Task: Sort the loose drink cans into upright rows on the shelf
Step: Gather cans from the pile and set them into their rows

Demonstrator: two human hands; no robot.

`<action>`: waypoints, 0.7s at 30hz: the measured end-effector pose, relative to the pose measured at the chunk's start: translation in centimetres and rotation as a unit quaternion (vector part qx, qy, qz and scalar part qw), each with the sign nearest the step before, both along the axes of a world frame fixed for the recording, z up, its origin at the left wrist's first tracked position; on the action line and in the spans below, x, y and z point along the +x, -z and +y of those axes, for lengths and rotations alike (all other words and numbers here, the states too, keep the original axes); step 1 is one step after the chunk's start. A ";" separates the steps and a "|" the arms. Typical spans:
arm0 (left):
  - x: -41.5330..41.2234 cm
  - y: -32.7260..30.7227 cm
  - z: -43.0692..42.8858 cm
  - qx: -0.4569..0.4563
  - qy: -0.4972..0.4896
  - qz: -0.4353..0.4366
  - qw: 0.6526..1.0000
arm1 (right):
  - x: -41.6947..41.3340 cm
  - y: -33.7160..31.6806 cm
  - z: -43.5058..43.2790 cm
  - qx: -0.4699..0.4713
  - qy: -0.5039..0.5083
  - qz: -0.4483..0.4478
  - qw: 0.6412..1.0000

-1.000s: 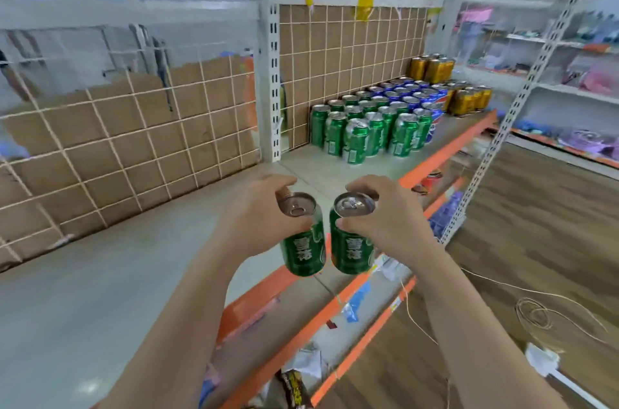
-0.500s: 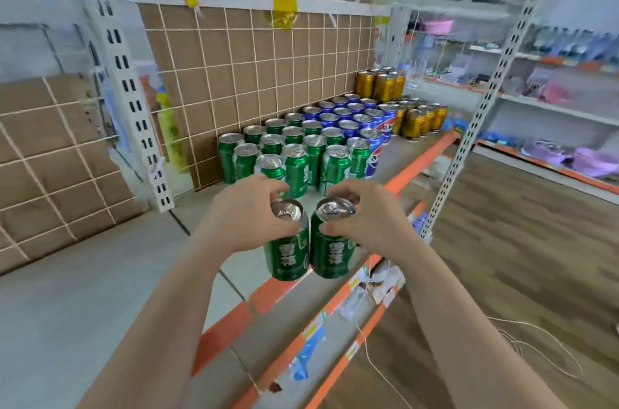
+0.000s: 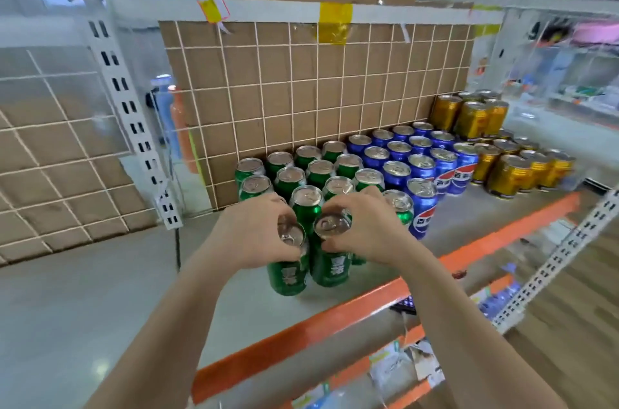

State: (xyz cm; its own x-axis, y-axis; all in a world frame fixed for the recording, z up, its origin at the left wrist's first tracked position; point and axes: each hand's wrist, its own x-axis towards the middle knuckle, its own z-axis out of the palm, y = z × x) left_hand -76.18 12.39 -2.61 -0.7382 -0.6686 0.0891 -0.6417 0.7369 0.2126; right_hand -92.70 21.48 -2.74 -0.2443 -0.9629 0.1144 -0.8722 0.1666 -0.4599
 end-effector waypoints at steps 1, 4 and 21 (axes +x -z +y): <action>-0.3 0.0 0.1 0.001 -0.018 -0.002 1.000 | -0.7 -0.1 -0.6 0.000 -0.024 -0.001 1.000; -1.3 -0.2 0.7 0.007 -0.083 -0.015 0.996 | -2.3 -0.2 -2.3 0.011 -0.093 -0.004 0.996; -2.5 1.7 2.8 0.115 -0.212 0.124 0.963 | -4.7 2.2 -5.0 0.036 -0.250 0.008 0.968</action>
State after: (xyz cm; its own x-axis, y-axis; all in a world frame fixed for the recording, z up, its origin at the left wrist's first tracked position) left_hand -78.72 15.24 -4.28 -0.3704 -0.9280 0.0400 -0.7831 0.3352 0.5239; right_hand -97.41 16.51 -4.91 0.2546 -0.9661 0.0435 -0.8590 -0.2465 -0.4488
